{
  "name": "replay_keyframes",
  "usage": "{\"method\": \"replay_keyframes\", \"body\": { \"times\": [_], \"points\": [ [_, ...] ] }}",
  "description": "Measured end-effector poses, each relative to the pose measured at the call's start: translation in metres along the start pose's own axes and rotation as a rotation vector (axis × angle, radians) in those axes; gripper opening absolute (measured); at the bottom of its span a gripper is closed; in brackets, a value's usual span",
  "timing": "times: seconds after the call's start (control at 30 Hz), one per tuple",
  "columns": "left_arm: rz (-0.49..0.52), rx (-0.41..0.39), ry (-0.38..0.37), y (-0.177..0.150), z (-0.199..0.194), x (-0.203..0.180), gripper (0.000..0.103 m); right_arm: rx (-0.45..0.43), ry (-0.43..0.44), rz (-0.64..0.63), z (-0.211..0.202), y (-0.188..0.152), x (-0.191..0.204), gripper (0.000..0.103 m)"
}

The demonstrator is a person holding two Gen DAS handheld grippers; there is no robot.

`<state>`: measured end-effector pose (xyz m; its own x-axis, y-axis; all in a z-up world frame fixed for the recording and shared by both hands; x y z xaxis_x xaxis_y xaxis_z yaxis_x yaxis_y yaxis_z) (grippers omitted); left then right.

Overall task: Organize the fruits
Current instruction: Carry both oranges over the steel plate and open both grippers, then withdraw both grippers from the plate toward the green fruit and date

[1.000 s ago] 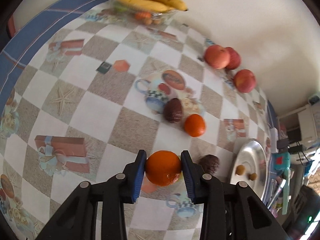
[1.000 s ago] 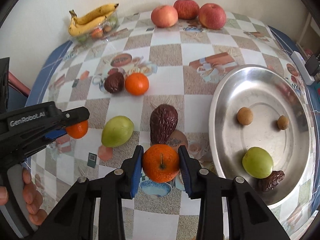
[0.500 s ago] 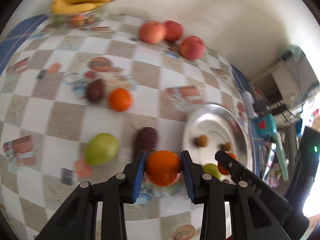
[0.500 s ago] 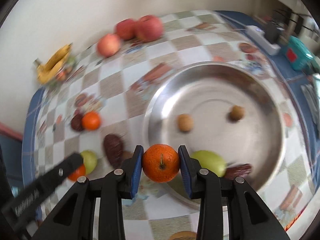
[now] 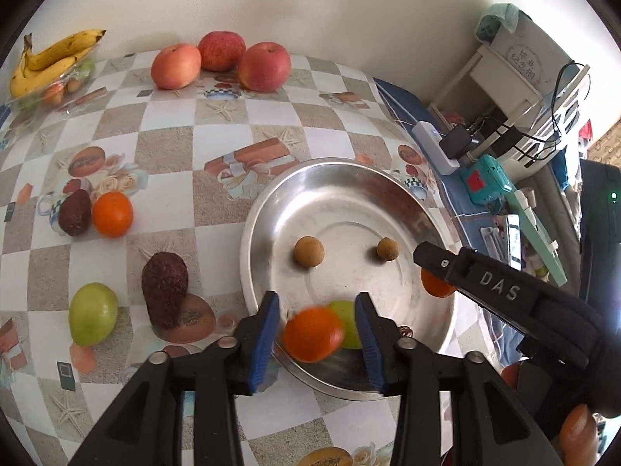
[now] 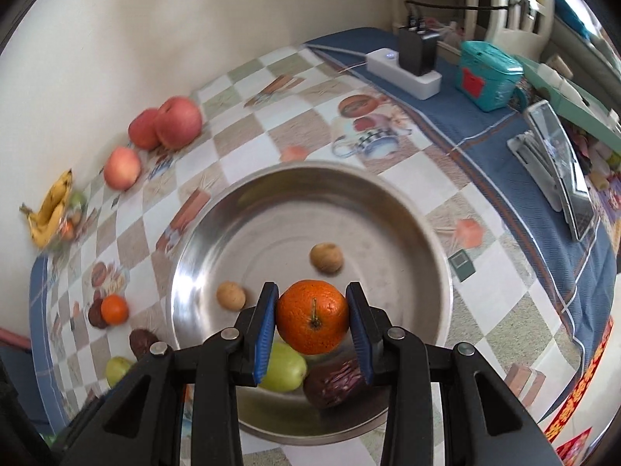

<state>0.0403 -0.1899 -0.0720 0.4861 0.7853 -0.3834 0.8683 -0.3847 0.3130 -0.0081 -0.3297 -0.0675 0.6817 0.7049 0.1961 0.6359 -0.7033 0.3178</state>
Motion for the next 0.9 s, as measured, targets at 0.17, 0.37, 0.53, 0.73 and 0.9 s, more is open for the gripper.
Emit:
{"method": "replay_keyframes", "body": {
  "times": [0.17,0.37,0.53,0.73,0.9],
  "points": [
    [-0.041,0.003,0.016,0.0,-0.001,0.011,0.07,0.004,0.005,-0.002,0.0,0.0,0.0,0.038],
    [-0.074,-0.024,0.146,0.003,-0.008,0.04,0.089,0.001,0.025,-0.043,0.001,-0.001,0.008,0.043],
    [-0.251,-0.046,0.242,0.004,-0.024,0.095,0.103,0.04,0.009,-0.11,0.011,-0.009,0.017,0.062],
    [-0.522,-0.098,0.393,-0.014,-0.055,0.179,0.103,0.061,-0.003,-0.218,0.016,-0.021,0.036,0.087],
    [-0.683,-0.136,0.446,-0.035,-0.078,0.23,0.103,0.055,-0.037,-0.245,0.017,-0.024,0.043,0.091]
  ]
}}
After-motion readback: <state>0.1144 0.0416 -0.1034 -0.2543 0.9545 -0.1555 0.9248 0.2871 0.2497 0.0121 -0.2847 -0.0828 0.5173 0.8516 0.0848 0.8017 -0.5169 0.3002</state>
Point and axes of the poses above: each gripper's, at about its wrist camera, not at the fingertips, and z roughly the way its jaws point, x to its left, y to its top, the point moved 8 cm from there along z, roughly the way its jaws point, and after that the axes turned 6 degrees about x, right-handed, at the moved point
